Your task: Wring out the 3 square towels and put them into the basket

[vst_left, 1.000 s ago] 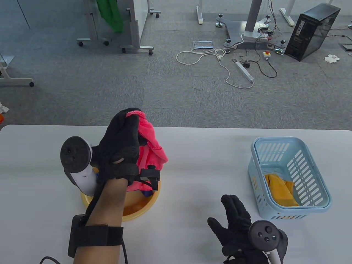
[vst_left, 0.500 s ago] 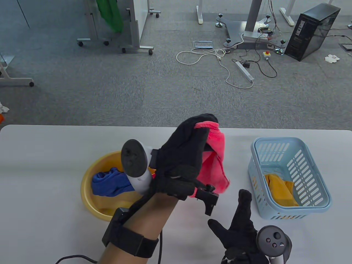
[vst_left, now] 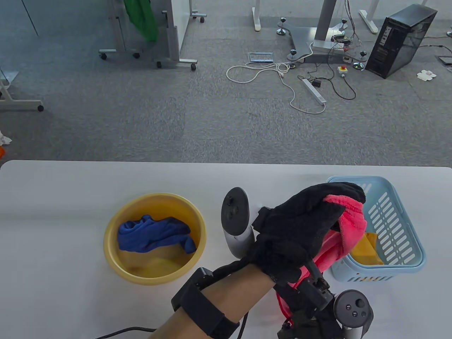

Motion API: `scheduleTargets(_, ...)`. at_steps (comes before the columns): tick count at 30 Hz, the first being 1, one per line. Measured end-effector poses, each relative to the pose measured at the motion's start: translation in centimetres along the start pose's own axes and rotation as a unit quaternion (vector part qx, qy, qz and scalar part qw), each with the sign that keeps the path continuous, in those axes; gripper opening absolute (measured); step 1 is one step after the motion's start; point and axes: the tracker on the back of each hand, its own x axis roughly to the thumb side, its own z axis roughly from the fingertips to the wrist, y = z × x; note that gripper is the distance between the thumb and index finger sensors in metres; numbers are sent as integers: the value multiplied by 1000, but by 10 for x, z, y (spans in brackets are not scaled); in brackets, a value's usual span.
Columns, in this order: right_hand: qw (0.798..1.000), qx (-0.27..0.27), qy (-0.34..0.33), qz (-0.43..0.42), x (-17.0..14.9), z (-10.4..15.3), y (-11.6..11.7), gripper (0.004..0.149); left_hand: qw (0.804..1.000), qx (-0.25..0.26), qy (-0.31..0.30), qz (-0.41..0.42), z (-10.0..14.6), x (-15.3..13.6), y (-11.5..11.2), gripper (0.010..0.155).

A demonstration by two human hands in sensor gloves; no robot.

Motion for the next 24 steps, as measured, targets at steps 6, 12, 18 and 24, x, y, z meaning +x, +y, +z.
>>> scheduleTargets(6, 1000, 20, 21, -11, -3, -2, 2, 82, 1000, -2, 9, 9, 6, -5, 8, 42)
scheduleTargets(12, 1000, 7, 23, -1, 0, -1, -1, 45, 999, 33, 19, 27, 18, -8, 28, 42)
scheduleTargets(18, 999, -16, 29, -19, 0, 0, -7, 44, 998, 46, 35, 1, 33, -12, 55, 42)
scheduleTargets(24, 999, -31, 30, -30, 3, 0, -16, 48, 993, 85, 75, -19, 60, -41, 83, 42)
